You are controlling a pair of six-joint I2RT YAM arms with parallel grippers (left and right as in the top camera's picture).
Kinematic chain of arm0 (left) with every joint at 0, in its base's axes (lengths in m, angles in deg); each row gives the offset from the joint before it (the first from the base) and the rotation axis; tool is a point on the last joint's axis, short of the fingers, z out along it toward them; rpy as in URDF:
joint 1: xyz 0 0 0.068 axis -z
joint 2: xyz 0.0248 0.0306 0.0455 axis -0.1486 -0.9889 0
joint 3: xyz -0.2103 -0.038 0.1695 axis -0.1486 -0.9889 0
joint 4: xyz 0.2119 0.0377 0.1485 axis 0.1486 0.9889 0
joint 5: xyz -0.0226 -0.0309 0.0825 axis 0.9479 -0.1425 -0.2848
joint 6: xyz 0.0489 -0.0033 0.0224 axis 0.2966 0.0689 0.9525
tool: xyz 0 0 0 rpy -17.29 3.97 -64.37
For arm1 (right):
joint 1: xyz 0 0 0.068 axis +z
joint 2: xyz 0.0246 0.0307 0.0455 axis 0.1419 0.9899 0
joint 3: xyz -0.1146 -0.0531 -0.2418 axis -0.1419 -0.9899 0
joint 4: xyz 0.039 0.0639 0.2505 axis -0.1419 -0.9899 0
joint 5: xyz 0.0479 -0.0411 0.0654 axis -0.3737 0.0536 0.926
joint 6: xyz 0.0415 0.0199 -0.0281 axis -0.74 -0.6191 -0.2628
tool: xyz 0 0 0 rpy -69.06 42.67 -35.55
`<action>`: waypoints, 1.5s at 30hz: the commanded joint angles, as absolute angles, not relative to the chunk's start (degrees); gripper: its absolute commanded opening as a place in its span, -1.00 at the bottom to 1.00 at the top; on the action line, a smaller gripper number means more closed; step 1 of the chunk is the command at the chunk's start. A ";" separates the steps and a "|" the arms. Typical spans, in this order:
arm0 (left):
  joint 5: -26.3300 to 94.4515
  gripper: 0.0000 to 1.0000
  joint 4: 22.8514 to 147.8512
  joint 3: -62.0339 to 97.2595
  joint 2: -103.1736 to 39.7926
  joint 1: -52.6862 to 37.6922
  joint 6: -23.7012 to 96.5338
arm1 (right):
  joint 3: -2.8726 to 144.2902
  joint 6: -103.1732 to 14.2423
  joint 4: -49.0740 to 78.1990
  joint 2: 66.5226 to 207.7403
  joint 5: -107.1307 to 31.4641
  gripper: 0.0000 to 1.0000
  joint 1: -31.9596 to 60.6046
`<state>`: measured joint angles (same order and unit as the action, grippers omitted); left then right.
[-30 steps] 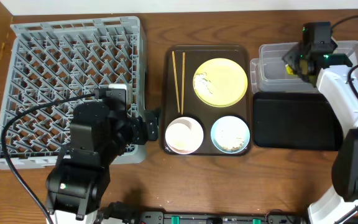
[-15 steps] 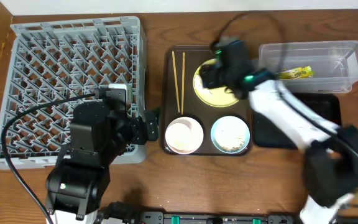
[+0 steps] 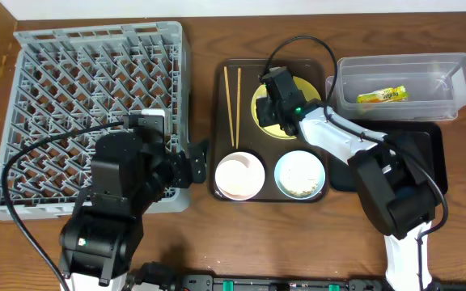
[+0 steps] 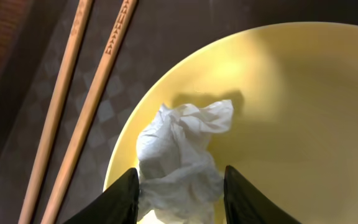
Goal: Sort waste into correct bins and load items into the dishwasher
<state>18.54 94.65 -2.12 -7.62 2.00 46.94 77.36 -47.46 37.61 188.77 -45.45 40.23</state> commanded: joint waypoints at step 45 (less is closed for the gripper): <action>19.09 0.93 94.61 -1.07 -7.53 1.76 46.61 | 77.21 -48.14 -10.96 163.96 -35.83 -0.18 49.50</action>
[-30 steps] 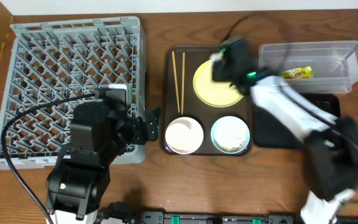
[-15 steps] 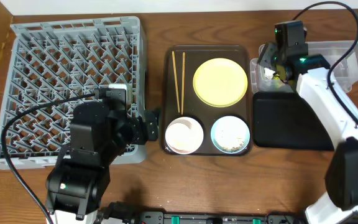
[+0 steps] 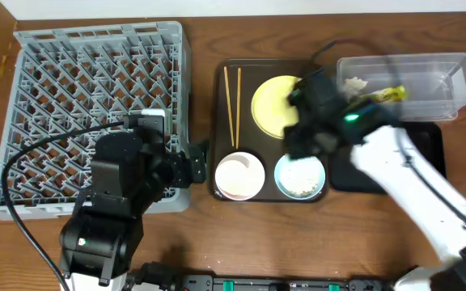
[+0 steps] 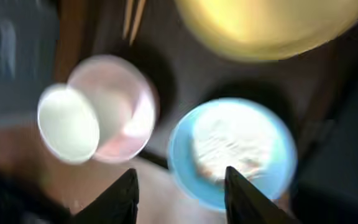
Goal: Sort waste into correct bins and load items into the dishwasher
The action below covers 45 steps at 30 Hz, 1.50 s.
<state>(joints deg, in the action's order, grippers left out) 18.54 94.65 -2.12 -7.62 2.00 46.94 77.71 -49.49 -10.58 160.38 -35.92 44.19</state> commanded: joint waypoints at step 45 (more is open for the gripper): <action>19.09 0.93 94.61 -1.07 -7.53 1.76 46.61 | 75.53 -43.63 -5.32 164.20 -12.95 -0.98 27.67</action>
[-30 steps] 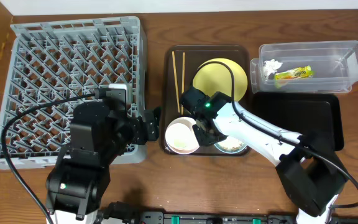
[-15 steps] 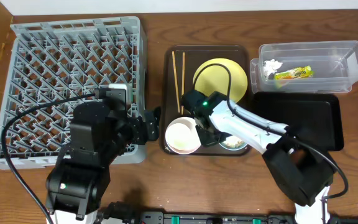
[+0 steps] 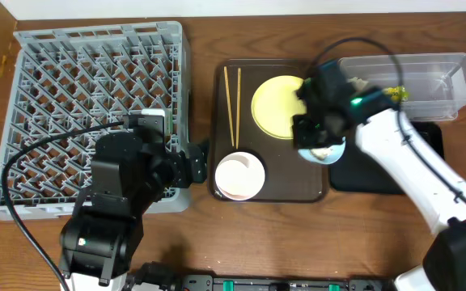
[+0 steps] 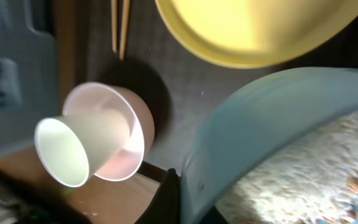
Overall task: Sort waste into correct bins and load items into the dishwasher
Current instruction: 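Tip the light-blue bowl over the black tray to dump rice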
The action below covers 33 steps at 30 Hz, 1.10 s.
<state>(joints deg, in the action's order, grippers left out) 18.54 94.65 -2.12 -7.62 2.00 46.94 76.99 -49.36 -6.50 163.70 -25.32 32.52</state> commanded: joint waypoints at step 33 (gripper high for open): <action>19.09 0.93 94.63 -1.07 -7.53 1.76 46.61 | 47.66 -36.95 27.18 164.18 31.31 -0.97 -4.55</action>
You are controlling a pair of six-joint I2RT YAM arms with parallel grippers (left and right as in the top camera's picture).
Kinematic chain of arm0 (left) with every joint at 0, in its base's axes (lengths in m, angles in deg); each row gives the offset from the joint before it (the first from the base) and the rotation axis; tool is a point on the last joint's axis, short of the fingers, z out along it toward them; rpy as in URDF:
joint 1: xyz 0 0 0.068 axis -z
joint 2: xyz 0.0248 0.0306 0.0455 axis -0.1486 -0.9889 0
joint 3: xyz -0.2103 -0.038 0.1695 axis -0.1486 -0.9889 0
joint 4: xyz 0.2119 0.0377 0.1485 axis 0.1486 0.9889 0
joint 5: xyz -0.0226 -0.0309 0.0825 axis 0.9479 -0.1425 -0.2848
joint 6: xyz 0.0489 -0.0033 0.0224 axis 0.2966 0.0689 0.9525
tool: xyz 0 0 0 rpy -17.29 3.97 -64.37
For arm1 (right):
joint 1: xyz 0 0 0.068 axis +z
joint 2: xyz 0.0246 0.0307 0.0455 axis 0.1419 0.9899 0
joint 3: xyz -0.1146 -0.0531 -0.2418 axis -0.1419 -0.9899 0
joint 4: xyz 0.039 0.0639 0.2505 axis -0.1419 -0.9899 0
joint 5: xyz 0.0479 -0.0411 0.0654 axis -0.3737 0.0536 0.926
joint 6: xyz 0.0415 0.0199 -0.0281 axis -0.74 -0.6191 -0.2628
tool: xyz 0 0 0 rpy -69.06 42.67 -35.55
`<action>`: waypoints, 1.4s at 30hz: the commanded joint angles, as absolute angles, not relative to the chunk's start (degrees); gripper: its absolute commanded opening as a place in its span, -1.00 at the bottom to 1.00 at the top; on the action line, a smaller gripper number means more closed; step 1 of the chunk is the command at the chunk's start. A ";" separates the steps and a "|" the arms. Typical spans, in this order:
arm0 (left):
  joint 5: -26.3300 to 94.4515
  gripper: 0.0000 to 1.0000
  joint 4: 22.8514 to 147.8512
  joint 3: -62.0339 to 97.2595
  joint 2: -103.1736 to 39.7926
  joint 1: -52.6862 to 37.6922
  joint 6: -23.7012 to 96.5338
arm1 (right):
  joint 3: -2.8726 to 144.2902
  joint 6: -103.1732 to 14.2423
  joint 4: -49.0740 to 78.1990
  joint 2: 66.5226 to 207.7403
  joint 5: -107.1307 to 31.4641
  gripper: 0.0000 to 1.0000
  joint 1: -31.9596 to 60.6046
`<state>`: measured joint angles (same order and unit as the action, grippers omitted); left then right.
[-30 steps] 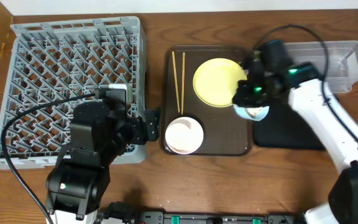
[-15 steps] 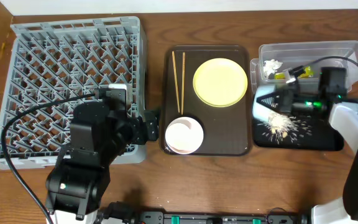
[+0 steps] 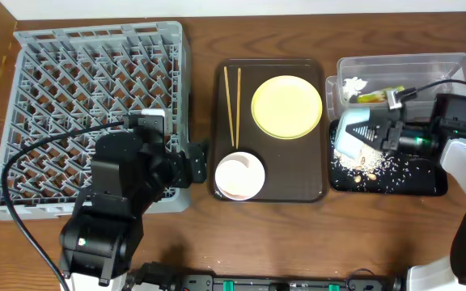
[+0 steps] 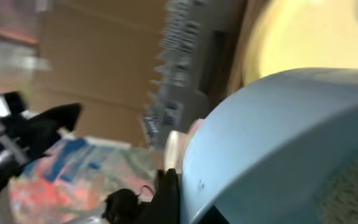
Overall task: Sort waste into correct bins and load items into the dishwasher
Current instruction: 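Tip the light-blue bowl over the black tray to dump rice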
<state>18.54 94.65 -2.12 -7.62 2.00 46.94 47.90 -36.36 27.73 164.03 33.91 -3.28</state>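
My right gripper is shut on the rim of the blue bowl, which it holds tipped on its side over the black bin. Food scraps lie scattered in that bin. In the right wrist view the blue bowl fills the frame, with one dark finger against its rim. On the brown tray remain a yellow plate, two chopsticks and a white cup in a pink bowl. My left gripper rests open between the rack and the tray.
A grey dish rack fills the left side. At the back right, a clear plastic bin holds a crumpled tissue and a yellow wrapper. My left arm's body covers the rack's front right corner.
My right gripper has moved with the blue bowl from over the brown tray's right side to over the black bin. The bowl is now tipped and its food lies in the bin.
My right gripper first stood around a crumpled tissue on the yellow plate. Then the tissue lay in the clear bin and the gripper was open over the blue bowl. Then it held the bowl by the rim, and now tips it over the black bin. The left arm stayed still.
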 commanded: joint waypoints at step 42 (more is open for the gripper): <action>19.09 0.93 94.61 -1.07 -7.53 1.76 46.61 | 47.97 -38.65 23.95 159.61 24.82 -0.97 -0.38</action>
